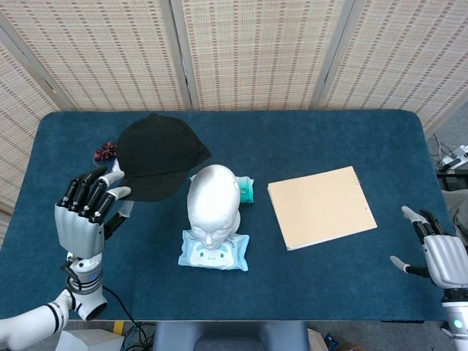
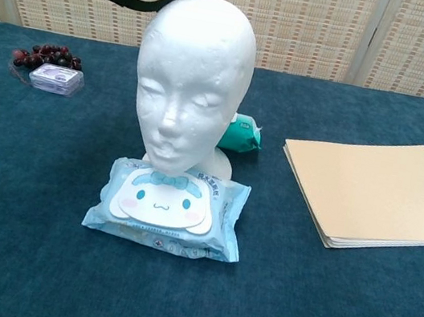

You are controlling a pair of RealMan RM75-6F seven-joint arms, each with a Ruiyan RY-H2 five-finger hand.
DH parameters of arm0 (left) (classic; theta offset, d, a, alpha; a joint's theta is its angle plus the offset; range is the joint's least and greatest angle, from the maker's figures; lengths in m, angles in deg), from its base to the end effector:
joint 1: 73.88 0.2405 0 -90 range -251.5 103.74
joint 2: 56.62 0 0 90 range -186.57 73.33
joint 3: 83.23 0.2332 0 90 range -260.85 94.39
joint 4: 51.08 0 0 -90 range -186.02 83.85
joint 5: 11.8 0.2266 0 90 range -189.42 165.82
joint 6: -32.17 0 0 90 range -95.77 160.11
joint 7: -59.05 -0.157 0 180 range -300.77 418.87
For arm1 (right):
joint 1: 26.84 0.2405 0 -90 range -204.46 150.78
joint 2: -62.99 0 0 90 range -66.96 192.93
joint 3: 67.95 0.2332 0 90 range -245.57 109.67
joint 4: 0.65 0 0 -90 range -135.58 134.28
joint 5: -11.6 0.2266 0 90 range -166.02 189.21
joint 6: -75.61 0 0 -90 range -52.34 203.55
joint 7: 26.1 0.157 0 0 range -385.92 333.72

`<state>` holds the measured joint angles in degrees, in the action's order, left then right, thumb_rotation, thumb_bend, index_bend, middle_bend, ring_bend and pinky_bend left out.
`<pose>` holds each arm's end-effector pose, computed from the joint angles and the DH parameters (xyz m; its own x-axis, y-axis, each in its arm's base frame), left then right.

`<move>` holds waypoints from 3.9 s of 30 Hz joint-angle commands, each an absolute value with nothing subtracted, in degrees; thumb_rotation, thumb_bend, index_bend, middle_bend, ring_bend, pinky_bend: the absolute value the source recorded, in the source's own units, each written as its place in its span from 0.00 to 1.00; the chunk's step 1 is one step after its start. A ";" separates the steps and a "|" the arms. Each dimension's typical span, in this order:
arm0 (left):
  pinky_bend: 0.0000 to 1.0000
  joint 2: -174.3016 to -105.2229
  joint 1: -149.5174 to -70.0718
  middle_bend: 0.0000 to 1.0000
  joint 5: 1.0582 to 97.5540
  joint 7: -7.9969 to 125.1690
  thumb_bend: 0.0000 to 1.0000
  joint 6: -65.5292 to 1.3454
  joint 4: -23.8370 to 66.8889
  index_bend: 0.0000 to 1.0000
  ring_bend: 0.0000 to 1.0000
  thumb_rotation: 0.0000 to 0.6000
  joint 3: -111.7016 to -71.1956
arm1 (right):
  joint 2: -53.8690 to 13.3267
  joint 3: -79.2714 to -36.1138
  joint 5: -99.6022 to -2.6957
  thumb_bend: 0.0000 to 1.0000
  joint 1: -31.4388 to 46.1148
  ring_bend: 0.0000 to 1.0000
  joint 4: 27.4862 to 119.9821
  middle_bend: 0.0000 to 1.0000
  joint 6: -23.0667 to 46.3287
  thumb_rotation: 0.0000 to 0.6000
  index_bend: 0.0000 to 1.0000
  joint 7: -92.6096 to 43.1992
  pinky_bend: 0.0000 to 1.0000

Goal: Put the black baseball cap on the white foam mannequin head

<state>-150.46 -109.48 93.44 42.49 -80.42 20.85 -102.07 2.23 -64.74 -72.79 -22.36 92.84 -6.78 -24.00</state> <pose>-0.0864 0.2921 0.1085 -0.0576 -0.7717 0.6334 0.7220 -0.4704 -0.5074 -0.3061 -0.1930 0.1461 0.3931 -0.0422 0.9185 -0.9186 0.0253 0.3943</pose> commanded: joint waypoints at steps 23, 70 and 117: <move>0.45 -158.58 -115.23 0.45 94.26 38.43 0.37 -76.60 18.48 0.88 0.34 1.00 -102.94 | 3.39 -64.52 -72.46 0.00 -22.57 0.11 92.14 0.23 -6.47 1.00 0.06 -20.55 0.38; 0.45 -165.62 -111.99 0.46 100.87 38.42 0.37 -80.71 12.62 0.89 0.34 1.00 -94.94 | 4.96 -64.12 -70.70 0.00 -22.56 0.11 91.81 0.24 -4.78 1.00 0.06 -18.14 0.38; 0.45 -167.89 -103.85 0.46 99.98 47.03 0.37 -85.27 6.72 0.87 0.34 1.00 -89.61 | 5.22 -64.44 -70.78 0.00 -22.08 0.11 91.98 0.24 -3.61 1.00 0.06 -19.52 0.37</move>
<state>-167.95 -103.92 100.04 46.96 -85.22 6.65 -89.66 5.22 -64.42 -70.77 -22.09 91.97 -3.63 -19.52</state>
